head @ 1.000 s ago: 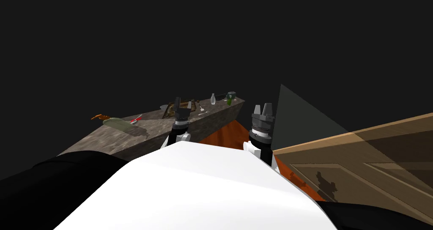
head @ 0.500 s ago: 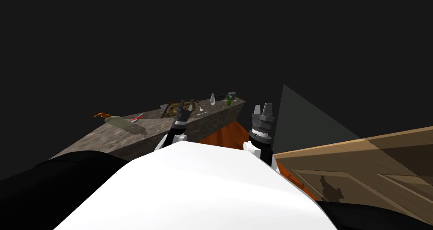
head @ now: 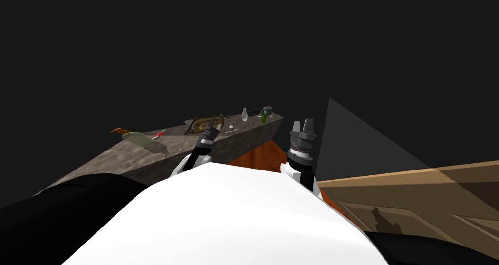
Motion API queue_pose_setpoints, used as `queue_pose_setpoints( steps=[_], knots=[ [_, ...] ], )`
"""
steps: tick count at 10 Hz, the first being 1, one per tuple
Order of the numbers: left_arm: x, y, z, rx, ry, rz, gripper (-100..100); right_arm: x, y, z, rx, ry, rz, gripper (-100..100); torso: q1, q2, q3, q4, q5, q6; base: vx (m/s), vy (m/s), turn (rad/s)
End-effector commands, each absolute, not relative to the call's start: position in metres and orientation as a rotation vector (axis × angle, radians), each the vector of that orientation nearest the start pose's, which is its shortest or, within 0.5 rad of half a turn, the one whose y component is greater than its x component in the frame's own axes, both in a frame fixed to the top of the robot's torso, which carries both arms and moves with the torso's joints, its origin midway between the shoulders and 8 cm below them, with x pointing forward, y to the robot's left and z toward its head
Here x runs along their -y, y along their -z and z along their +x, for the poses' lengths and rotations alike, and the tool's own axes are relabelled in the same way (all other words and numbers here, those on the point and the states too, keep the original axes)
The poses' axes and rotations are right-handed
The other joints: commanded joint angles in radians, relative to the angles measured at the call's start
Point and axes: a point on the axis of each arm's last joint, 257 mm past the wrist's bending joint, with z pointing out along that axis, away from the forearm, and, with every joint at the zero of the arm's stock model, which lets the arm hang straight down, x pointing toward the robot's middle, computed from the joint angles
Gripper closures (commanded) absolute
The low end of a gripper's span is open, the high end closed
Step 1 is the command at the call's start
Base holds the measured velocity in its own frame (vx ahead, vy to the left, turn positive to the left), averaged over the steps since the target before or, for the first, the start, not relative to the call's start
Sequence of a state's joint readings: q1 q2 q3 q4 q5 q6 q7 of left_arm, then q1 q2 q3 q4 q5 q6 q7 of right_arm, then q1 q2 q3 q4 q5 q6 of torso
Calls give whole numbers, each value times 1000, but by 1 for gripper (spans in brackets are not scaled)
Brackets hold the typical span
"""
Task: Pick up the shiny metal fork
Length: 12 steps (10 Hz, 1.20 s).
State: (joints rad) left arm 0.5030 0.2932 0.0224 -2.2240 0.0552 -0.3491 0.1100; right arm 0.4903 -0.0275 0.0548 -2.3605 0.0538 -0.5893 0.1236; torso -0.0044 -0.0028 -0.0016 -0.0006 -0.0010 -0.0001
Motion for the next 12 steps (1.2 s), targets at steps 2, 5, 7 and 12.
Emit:
queue_pose_setpoints(
  steps=[2,5,7,12],
  knots=[
    [-296,57,386,-1023,1268,-758,-100,244,-76,313,-560,-1249,427,0,-2,0,0,0,0,0,44,-100,87],
    [-322,88,395,-1127,1175,-829,-100,244,-76,313,-560,-1249,427,0,-2,-2,-1,0,-1,0,61,-101,72],
    [-335,102,397,-1173,1129,-861,-100,244,-76,313,-560,-1249,427,0,2,0,0,0,0,0,23,-44,29],
    [-370,139,402,-1278,1009,-961,-100,244,-76,313,-560,-1249,427,0,-1,-2,-1,0,0,0,55,-79,57]
  ],
)
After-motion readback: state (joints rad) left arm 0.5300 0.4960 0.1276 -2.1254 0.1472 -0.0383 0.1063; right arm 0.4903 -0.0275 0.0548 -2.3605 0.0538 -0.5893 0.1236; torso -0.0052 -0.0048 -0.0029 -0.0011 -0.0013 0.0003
